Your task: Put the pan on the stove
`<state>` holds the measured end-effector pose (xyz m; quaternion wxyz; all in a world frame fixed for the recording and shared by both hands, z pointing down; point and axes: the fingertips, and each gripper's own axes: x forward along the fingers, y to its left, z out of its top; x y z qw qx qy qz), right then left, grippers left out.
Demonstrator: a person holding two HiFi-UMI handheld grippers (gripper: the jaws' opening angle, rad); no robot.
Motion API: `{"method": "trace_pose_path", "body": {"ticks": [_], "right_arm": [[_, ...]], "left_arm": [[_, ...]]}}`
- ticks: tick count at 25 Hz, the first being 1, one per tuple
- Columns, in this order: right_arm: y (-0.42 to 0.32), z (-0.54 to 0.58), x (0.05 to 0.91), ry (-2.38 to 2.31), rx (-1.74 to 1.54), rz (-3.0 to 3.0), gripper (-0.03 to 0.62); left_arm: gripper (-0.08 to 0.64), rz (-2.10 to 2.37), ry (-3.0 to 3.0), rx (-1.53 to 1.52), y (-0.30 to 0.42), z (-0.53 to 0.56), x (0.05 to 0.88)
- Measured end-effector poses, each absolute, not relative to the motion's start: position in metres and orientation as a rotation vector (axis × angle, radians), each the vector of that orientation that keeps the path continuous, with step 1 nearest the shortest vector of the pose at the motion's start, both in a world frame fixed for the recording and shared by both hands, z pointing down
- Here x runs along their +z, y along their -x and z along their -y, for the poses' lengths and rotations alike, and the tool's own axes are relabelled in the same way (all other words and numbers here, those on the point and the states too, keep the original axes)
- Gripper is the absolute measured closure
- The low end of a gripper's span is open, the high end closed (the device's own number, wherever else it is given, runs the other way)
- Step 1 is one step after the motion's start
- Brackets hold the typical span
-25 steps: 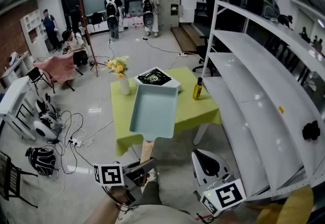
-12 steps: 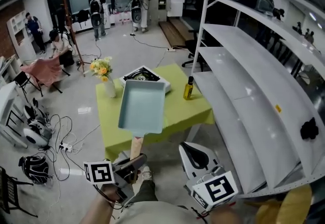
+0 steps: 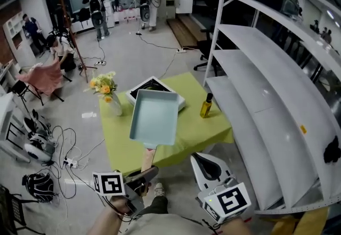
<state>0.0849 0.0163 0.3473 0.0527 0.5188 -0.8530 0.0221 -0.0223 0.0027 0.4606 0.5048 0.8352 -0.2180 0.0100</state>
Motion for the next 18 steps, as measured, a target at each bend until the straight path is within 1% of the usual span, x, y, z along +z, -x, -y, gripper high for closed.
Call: {"method": "trace_pose_path", "body": {"ticks": [11,18], "right_arm": [[-0.074,0.131,0.343,-1.588,0.088,2.558,0.586],[-0.059,0.199,0.345,-1.581,0.087,2.55,0.586]], "left_arm": [[0.479,0.469,-2.003,0.003,0.03,0.144,0.453],[0.479,0.461,-1.996,0.004,0.039,0.213,0.455]]}}
